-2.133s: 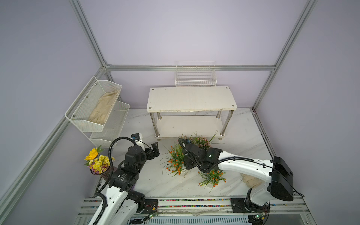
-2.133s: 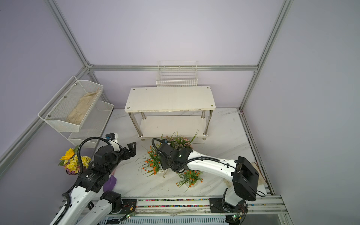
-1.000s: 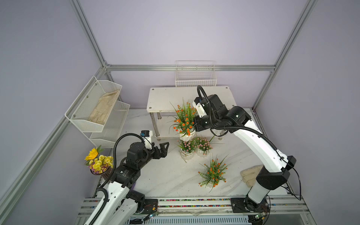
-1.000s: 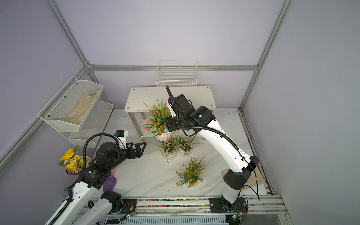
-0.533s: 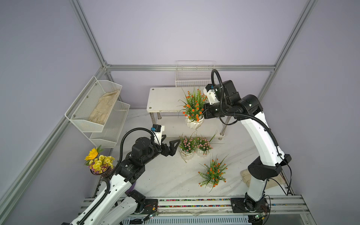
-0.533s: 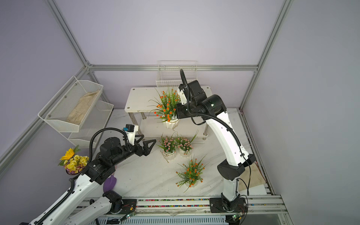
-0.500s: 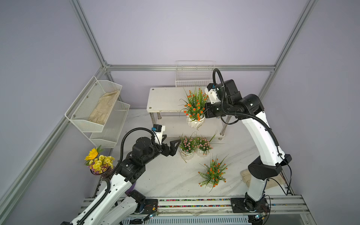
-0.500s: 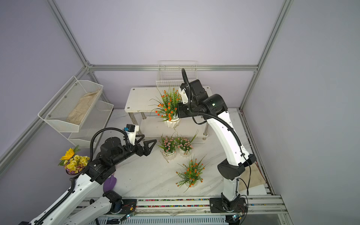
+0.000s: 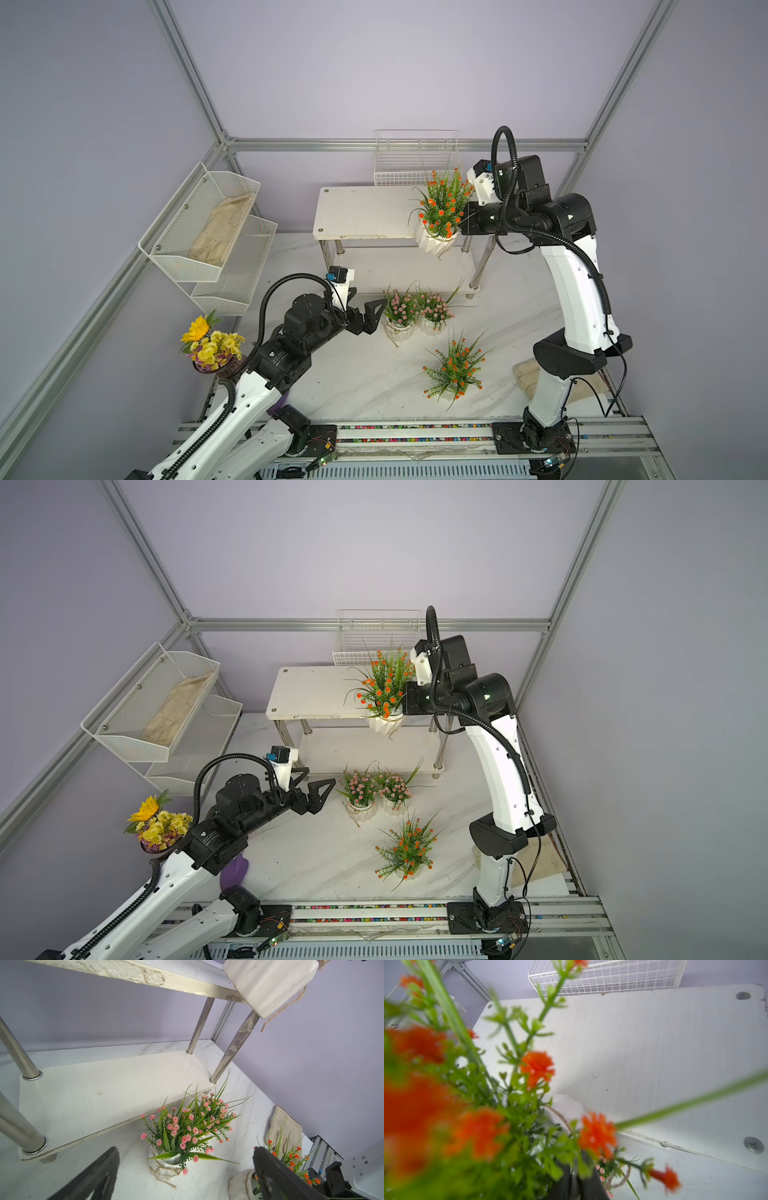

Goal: Place the baby's breath potted plants on the rack by color
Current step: Place the baby's breath potted plant on the rack.

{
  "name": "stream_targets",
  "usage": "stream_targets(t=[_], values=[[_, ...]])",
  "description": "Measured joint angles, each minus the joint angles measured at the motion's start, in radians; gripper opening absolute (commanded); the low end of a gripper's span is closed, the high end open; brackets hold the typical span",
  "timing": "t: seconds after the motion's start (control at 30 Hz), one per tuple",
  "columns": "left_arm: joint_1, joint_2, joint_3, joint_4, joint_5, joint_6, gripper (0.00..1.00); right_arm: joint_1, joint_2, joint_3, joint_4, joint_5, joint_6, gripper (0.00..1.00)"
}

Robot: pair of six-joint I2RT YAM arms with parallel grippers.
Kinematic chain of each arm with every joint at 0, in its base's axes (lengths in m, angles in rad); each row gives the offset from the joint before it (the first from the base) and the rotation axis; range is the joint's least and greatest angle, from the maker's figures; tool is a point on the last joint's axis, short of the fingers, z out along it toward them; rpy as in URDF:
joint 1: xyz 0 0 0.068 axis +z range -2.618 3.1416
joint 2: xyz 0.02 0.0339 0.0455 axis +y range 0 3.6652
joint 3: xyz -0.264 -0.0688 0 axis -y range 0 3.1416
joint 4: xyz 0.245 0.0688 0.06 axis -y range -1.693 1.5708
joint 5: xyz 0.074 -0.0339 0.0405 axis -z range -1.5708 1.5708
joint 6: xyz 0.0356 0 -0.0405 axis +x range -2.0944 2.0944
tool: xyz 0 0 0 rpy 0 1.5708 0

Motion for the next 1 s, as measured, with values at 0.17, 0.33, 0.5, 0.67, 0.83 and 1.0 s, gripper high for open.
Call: stream_targets(t=[0.17,0.33,0.5,0.67,0.83,1.0], values=[[-0.003,-0.013,0.000,0.000,-0.006,-0.001,1.00,-0.048,-0.004,0.002,0.015,-0.003,0.001,0.00],[-0.006,-0.014,-0.001,0.000,-0.007,-0.002,1.00,-0.078,-0.013,0.002,0.045,0.002,0.006,0.00],[-0.011,-0.018,-0.001,0.000,-0.011,-0.005,1.00,-0.097,-0.029,-0.027,0.110,0.018,0.019,0.00],[-0.013,-0.029,-0.002,0.000,-0.011,-0.011,1.00,-0.106,-0.032,-0.042,0.164,0.041,0.029,0.00],[-0.019,-0.036,-0.002,0.004,-0.017,-0.013,1.00,-0.114,-0.032,-0.047,0.188,0.060,0.032,0.00],[-0.026,-0.033,-0.002,0.008,-0.017,-0.020,1.00,-0.126,-0.030,-0.056,0.200,0.066,0.034,0.00]])
